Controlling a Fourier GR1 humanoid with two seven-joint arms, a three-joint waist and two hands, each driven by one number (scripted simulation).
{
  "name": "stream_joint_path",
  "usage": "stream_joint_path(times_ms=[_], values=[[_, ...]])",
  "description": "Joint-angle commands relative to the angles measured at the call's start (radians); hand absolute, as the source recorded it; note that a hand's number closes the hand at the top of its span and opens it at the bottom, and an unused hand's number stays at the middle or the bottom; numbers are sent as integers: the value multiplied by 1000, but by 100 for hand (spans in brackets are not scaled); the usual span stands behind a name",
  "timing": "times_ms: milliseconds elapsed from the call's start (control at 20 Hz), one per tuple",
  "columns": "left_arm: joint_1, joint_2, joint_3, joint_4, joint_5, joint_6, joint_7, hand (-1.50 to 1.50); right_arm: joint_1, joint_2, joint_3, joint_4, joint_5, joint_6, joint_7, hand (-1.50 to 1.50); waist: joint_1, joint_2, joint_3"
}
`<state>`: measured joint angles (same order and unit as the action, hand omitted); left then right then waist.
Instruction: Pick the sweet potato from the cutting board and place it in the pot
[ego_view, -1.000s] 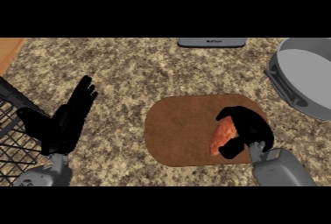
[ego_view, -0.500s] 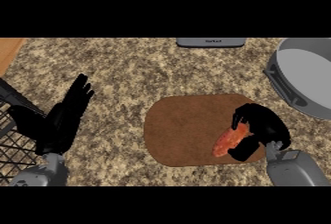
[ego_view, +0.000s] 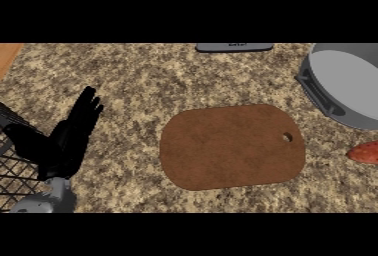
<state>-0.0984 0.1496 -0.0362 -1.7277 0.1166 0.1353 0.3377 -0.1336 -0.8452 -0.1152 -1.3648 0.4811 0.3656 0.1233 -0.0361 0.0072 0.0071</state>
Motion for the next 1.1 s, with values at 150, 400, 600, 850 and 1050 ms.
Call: stream_joint_path(times_ms=[150, 400, 600, 850, 1050], values=[[5, 26, 24, 13, 24, -41, -25, 0, 25, -199, -255, 319, -28, -156, -455, 150, 24, 0, -1], [7, 5, -11, 12, 11, -47, -34, 0, -54, -317, -370, 546, -101, -107, -701, 150, 51, 0, -3], [-21, -23, -18, 71, -12, -27, -68, 0, -130, -385, -406, 592, -120, -107, -848, 150, 49, 1, -4], [3, -57, -73, 47, -45, -14, -60, 0, -254, -434, -435, 652, -198, 16, -895, 150, 57, -3, -6], [-68, -35, -25, 67, -22, -26, -22, 0, -401, -436, -362, 675, -189, 77, -792, 150, 59, -2, -7]])
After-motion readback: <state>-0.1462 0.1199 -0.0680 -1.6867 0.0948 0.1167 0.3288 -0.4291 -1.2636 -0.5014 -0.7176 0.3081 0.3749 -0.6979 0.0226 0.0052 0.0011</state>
